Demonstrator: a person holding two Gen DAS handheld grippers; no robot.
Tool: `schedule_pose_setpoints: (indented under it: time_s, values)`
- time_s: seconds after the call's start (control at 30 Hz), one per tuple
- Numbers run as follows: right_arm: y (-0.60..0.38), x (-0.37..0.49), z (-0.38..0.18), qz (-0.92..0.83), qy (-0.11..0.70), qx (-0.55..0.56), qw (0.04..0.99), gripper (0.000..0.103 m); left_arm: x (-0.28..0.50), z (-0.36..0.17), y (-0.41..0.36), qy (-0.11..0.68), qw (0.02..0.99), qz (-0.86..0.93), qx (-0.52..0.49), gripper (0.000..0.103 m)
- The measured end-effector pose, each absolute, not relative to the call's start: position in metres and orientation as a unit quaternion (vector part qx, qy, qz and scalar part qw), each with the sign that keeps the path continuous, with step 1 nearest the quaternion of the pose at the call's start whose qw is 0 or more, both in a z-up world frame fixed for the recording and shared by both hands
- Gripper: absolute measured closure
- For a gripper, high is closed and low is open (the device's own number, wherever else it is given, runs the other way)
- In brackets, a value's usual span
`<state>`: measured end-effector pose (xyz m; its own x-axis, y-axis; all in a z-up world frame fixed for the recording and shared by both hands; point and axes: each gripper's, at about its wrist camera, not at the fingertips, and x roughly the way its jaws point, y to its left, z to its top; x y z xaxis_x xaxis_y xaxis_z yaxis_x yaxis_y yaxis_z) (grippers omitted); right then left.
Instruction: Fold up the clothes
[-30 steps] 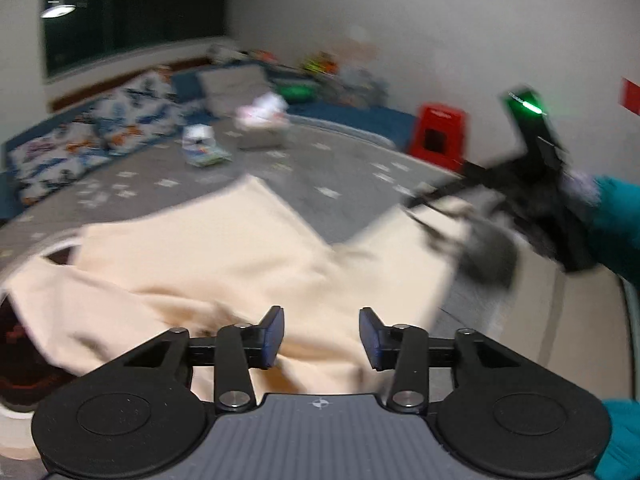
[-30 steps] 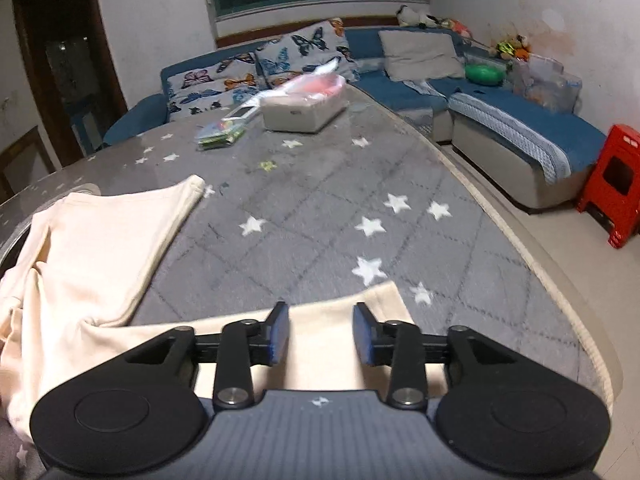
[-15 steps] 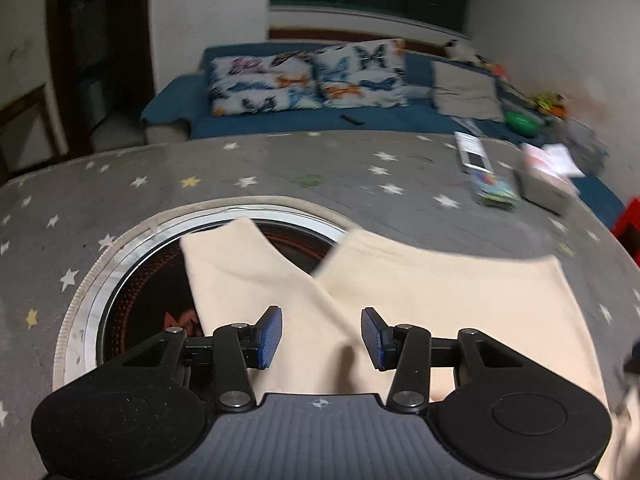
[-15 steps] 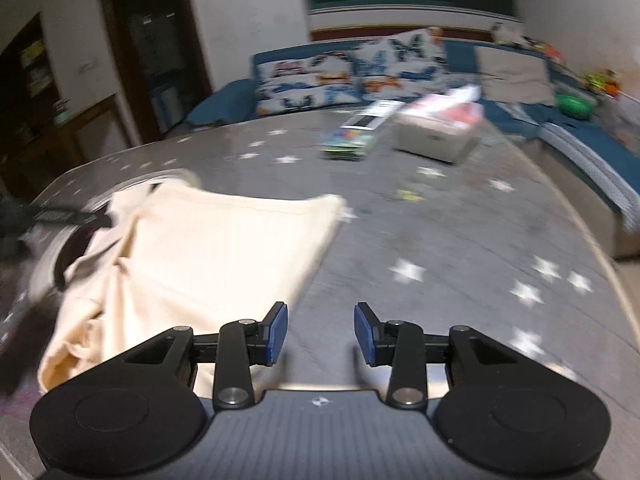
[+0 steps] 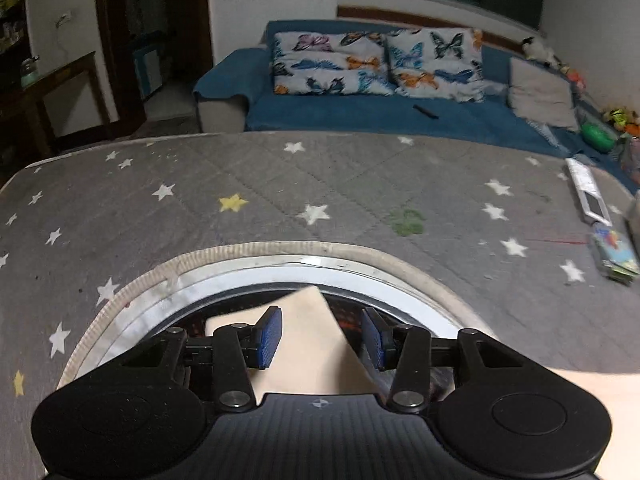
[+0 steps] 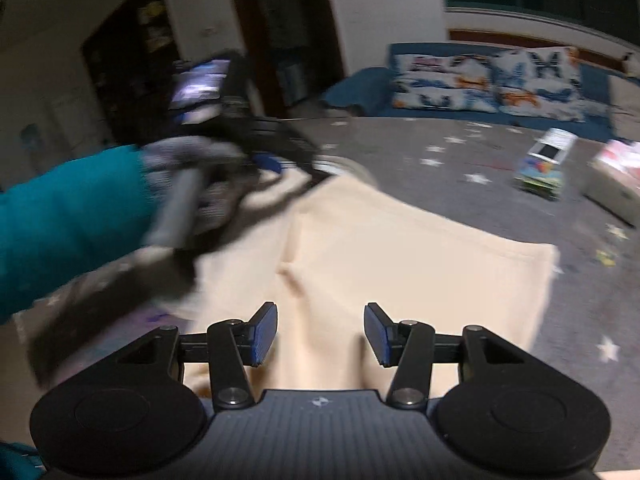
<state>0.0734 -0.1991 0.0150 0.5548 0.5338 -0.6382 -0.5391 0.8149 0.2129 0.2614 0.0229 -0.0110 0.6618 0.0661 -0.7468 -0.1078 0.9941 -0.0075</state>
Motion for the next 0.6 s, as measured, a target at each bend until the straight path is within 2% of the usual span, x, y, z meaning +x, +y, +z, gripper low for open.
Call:
schedule_pose_setpoints:
  time_s: [0.1, 0.17, 0.2, 0.27, 0.37, 0.6]
  values:
    - [-0.191, 0.067, 0.016, 0.324, 0.362, -0.006, 0.874, 0.056, 0.264, -0.013, 0.021, 0.403, 0.914, 0.045, -0.013, 0.059]
    - [-0.187, 0.065, 0.014, 0.331, 0.366, -0.007, 0.869, 0.059, 0.265, -0.014, 0.019, 0.397, 0.917, 0.045, 0.002, 0.075]
    - [-0.185, 0.065, 0.013, 0.335, 0.368, -0.008, 0.867, 0.059, 0.264, -0.014, 0.020, 0.394, 0.918, 0.046, 0.007, 0.079]
    - [-0.182, 0.063, 0.011, 0.342, 0.373, -0.009, 0.862, 0.062, 0.263, -0.014, 0.024, 0.389, 0.920, 0.043, 0.005, 0.094]
    - [-0.176, 0.060, 0.009, 0.353, 0.379, -0.010, 0.855, 0.069, 0.256, -0.008, 0.034, 0.381, 0.924, 0.039, -0.012, 0.098]
    - [-0.166, 0.064, -0.001, 0.361, 0.396, -0.003, 0.844, 0.069, 0.223, 0.021, 0.065, 0.335, 0.940, 0.041, -0.053, 0.099]
